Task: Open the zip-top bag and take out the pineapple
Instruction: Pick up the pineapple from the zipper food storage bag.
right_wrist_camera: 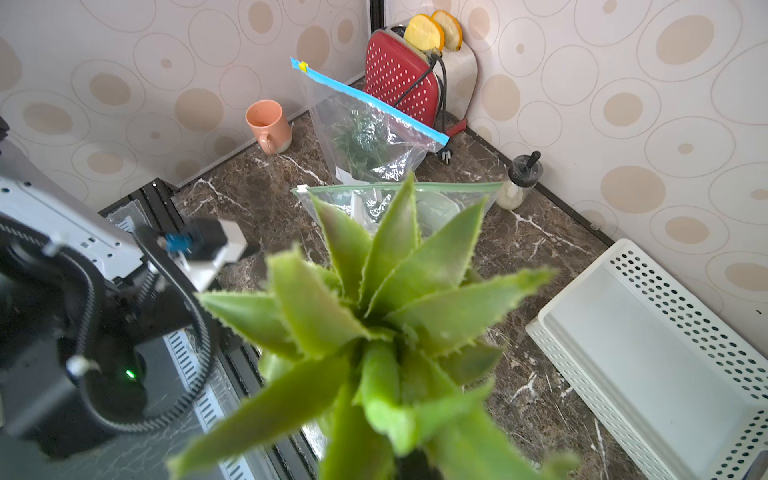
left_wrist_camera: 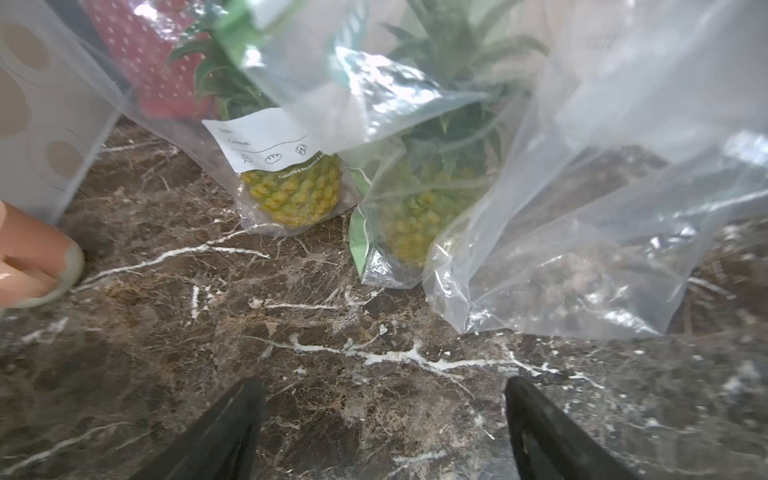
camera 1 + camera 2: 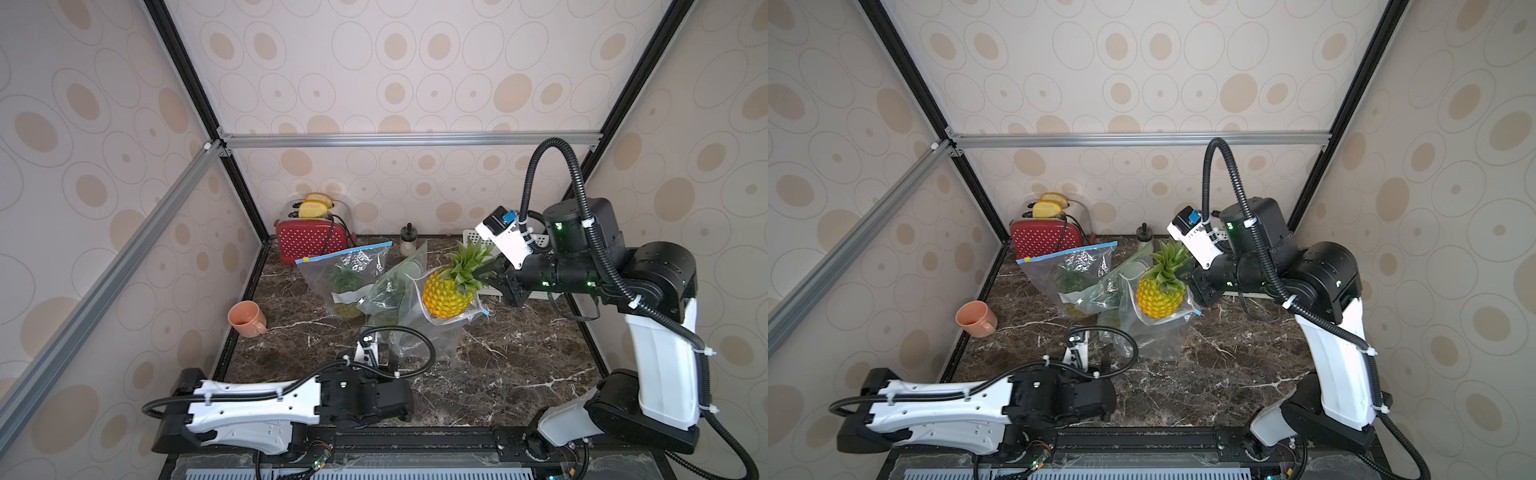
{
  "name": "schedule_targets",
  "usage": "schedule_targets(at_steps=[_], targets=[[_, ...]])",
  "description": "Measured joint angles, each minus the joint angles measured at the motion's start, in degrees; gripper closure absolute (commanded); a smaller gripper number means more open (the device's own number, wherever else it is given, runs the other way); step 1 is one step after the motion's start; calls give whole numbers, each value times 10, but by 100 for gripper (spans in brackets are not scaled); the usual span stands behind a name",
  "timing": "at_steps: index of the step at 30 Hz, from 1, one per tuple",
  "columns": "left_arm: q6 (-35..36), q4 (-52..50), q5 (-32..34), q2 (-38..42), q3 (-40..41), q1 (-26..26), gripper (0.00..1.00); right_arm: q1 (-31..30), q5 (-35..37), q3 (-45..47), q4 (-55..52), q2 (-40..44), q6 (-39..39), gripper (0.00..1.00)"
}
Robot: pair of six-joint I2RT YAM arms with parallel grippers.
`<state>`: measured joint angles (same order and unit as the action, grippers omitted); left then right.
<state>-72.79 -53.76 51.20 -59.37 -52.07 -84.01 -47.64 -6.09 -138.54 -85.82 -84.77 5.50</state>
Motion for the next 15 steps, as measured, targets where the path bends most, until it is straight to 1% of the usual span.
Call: schedule_targets(at_steps=[2, 4, 6, 8, 11, 15], targets=[[28, 42, -7, 70, 14, 3, 6, 0, -2, 16, 1, 7, -2, 100], [61, 94, -17, 112, 14, 14, 6, 1, -9, 36, 5, 17, -5, 100], [92, 155, -47, 141, 14, 42, 7, 1, -19, 57, 8, 26, -8, 100], [117, 222, -89, 158, 15, 81, 7, 1, -36, 77, 15, 34, -15, 100], [136, 311, -154, 170, 28, 128, 6, 1, -62, 97, 18, 37, -24, 100], [140, 389, -217, 163, 41, 153, 5, 1, -90, 107, 20, 37, -38, 100]])
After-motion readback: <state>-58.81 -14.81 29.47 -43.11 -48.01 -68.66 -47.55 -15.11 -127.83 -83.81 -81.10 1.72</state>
